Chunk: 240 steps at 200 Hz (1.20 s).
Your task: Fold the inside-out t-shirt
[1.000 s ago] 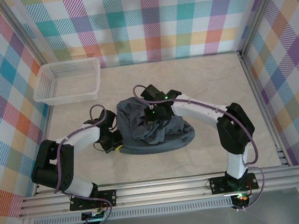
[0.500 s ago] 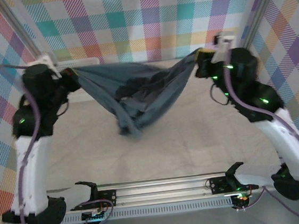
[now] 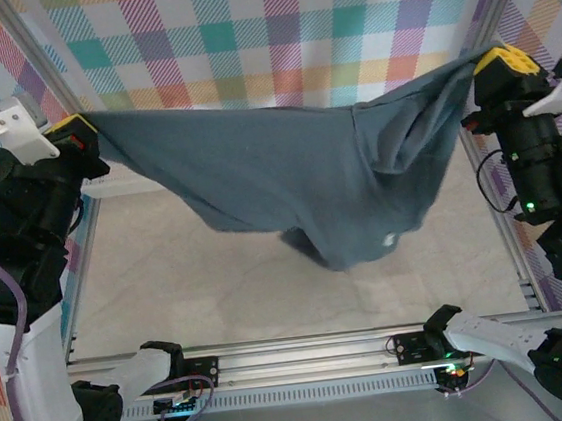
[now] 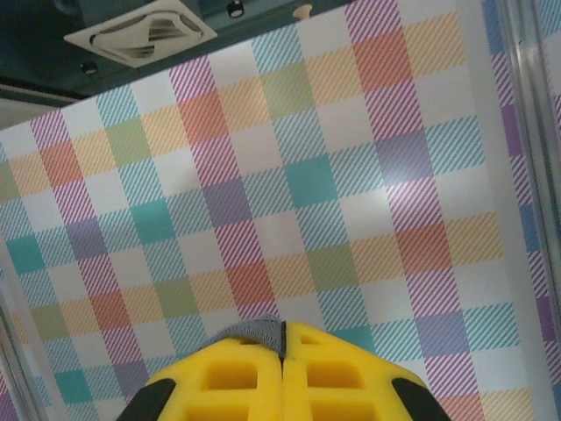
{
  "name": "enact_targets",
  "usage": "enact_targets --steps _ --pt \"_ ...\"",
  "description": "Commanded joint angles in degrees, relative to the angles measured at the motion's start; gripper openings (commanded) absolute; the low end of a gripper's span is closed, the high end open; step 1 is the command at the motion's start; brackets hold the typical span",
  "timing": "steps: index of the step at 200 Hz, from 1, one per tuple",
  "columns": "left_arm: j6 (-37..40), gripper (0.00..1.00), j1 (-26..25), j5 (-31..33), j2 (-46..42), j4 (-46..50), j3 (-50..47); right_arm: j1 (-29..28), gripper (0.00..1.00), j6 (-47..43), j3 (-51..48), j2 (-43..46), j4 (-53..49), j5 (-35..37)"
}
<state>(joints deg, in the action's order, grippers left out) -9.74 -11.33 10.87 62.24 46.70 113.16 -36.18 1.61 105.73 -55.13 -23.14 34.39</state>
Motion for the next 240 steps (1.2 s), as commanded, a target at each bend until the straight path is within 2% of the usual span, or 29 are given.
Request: enact_targets --steps 1,28,46,74,106,130,156,195,240 --pt "-1.93 0.00 0.26 2.15 1.50 1.81 0.60 -0.11 0.00 -1.83 1.92 -2.37 -1.26 2.69" --pt "-5.28 0.00 0.25 -2.09 2.59 -0.81 -10.84 0.05 0.00 -2.88 1.77 -9.83 -12.50 7.52" --pt "-7.73 0.00 0.26 -4.06 2.35 -3.38 -20.17 1.46 0.00 -1.71 0.15 -13.78 -17.59 7.43" --pt "-10.79 0.00 0.27 -4.81 2.27 -2.47 -29.52 5.01 0.00 3.97 1.51 -18.71 -25.94 0.85" --pt "-10.69 0.00 0.26 -5.16 -2.81 -4.22 -34.56 5.25 0.00 3.51 4.38 -18.09 -25.10 -4.89" --pt "-7.98 0.00 0.19 -6.59 -6.26 -5.15 -30.39 5.25 0.00 3.27 10.12 -16.76 -25.39 -9.51" --pt "-3.85 0.00 0.25 -9.33 -8.48 -4.85 -22.51 5.25 0.00 2.93 8.75 -9.88 -16.88 -16.60" --pt "0.42 0.00 0.26 -12.62 -9.93 -7.49 -14.00 5.25 0.00 4.20 12.69 -4.36 -12.15 -18.52" --pt "0.97 0.00 0.25 -15.24 -7.93 -11.28 -2.96 5.25 0.00 2.43 22.37 -5.00 -10.99 -20.20"
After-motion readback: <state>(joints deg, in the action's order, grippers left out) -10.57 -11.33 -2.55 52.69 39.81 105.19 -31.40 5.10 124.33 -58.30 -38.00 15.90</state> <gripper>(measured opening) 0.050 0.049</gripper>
